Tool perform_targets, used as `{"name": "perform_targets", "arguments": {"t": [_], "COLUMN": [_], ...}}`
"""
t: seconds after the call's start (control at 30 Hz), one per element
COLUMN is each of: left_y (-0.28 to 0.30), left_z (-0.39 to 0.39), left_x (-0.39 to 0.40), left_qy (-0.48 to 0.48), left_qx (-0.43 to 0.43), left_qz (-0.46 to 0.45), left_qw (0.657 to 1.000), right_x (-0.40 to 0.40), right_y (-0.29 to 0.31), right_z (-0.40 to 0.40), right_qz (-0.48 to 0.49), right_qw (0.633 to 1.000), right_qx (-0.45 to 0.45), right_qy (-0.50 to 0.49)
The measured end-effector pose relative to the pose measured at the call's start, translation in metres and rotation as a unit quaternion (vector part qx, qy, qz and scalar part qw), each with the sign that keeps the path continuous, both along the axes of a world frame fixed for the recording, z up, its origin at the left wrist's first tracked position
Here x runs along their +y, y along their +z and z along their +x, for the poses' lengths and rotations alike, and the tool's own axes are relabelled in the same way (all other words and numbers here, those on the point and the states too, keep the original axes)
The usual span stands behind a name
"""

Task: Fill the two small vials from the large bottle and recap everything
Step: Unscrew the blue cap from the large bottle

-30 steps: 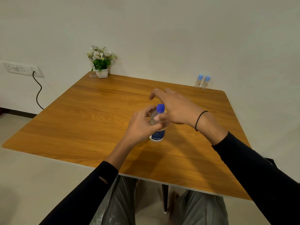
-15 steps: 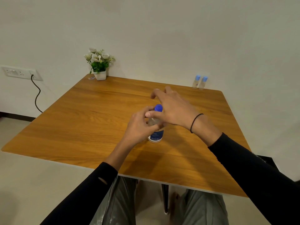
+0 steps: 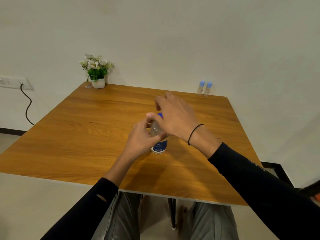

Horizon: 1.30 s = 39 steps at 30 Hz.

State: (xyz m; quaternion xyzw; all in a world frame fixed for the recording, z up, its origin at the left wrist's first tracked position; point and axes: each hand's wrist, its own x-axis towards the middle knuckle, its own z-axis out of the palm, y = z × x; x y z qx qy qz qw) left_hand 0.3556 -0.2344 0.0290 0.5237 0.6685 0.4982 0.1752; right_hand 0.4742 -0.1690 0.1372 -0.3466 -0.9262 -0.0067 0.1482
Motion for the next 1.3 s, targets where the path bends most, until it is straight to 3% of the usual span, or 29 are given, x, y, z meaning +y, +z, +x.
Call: {"name": "perform_targets", "arguments": {"t": [0.27, 0.43, 0.67, 0.83, 0.97, 1.1, 1.3], "left_y": [-0.003, -0.002, -0.003, -0.001, 0.0, -0.003, -0.004], "left_z": [-0.002, 0.0, -0.001, 0.002, 0.002, 0.0, 0.001], "left_x": [0.002, -0.001, 0.0, -0.001, 0.0, 0.002, 0.0], "left_qy": [0.0, 0.002, 0.001, -0.001, -0.008, -0.004, -0.008], "left_qx": [-0.001, 0.004, 0.002, -0.003, -0.006, -0.005, -0.012], "left_qz": [0.006, 0.009, 0.013, 0.011, 0.021, 0.017, 0.026], "left_qw": [1.0, 1.0, 1.0, 1.0, 1.0, 1.0, 1.0], "right_x": [-0.001, -0.003, -0.004, -0.007, -0.006, -0.006, -0.005], "right_y": [0.009, 0.002, 0.011, 0.006, 0.011, 0.012, 0.008], "right_z": [0.005, 0.0, 0.004, -0.001, 0.001, -0.002, -0.005], "right_qz": [-0.061, -0.011, -0.067, -0.018, -0.041, -0.101, -0.041], "right_qw": [0.994, 1.0, 0.994, 1.0, 0.998, 0.993, 0.998], "right_qx": [-0.051, -0.014, -0.023, -0.011, -0.042, -0.016, -0.036], "right_qy": [0.076, 0.02, 0.078, -0.002, 0.034, 0.055, 0.006]}}
